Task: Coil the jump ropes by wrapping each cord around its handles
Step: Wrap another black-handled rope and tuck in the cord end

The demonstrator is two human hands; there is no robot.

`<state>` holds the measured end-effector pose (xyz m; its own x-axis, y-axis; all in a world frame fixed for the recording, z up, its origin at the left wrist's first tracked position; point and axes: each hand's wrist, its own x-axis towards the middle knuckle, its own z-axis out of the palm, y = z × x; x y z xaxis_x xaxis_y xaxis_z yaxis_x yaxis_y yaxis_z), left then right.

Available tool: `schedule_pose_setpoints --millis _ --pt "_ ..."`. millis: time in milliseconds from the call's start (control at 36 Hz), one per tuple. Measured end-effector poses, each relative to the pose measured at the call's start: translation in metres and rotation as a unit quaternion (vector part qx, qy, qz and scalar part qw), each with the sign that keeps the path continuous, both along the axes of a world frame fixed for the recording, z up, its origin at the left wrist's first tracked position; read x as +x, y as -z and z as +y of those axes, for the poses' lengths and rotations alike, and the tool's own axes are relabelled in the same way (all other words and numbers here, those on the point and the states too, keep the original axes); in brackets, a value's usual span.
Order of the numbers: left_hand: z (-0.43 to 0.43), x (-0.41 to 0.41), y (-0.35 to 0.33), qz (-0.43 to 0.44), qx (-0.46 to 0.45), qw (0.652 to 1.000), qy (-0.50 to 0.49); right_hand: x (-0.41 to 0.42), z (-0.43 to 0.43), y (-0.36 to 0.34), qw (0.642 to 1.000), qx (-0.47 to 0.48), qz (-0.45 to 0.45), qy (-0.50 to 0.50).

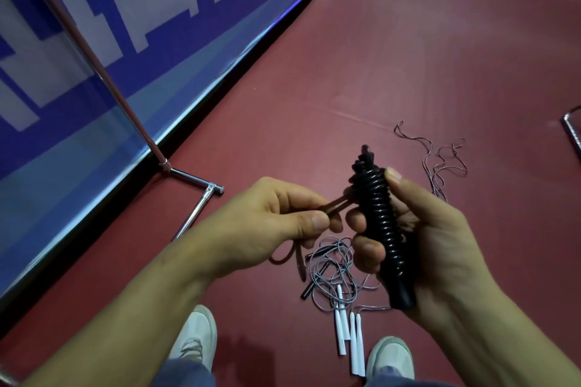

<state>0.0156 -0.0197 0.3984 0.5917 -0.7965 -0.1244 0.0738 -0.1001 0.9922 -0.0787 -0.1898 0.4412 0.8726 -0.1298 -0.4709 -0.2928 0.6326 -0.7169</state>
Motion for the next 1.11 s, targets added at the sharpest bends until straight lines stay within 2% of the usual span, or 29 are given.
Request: schedule_pose_setpoints --millis 167,333,389,472,528,583,639,861,1000,1056,1111 --pt "0.005 0.009 0.013 0.021 0.037 0.998 0.052 0.002 -0.010 -0.005 0.999 -0.003 -0.024 0.022" --pt "0.009 0.017 0.023 -0.049 0.133 0.987 0.073 0.003 -0.016 0.003 0.998 -0.052 -0.018 0.040" --pt "0.007 0.021 0.032 -0.152 0.193 0.968 0.048 0.003 -0.016 0.006 0.995 -0.087 -0.016 0.037" --pt "0.005 0.020 0.046 -0.268 0.310 0.912 0.025 0.004 -0.014 0.011 0.993 -0.109 -0.007 0.036" --pt "0.002 0.019 0.051 -0.310 0.347 0.885 0.022 0.005 -0.015 0.012 0.992 -0.117 -0.003 0.042" --pt "0.003 0.020 0.055 -0.330 0.351 0.876 0.008 0.005 -0.018 0.011 0.991 -0.129 -0.004 0.047" --pt "0.006 0.022 0.059 -0.351 0.386 0.853 0.013 0.005 -0.022 0.010 0.989 -0.135 -0.005 0.054" --pt "0.011 0.023 0.060 -0.298 0.497 0.808 -0.107 0.005 -0.024 0.014 0.990 -0.132 0.000 0.056" --pt "0.007 0.025 0.060 -0.267 0.493 0.811 -0.169 0.004 -0.027 0.009 0.994 -0.090 -0.004 0.057" --pt "0.006 0.026 0.060 -0.230 0.473 0.833 -0.169 0.004 -0.031 0.009 0.995 -0.080 -0.003 0.066" --pt "0.006 0.025 0.057 -0.150 0.413 0.886 -0.147 0.004 -0.035 0.009 0.994 -0.077 -0.003 0.076"
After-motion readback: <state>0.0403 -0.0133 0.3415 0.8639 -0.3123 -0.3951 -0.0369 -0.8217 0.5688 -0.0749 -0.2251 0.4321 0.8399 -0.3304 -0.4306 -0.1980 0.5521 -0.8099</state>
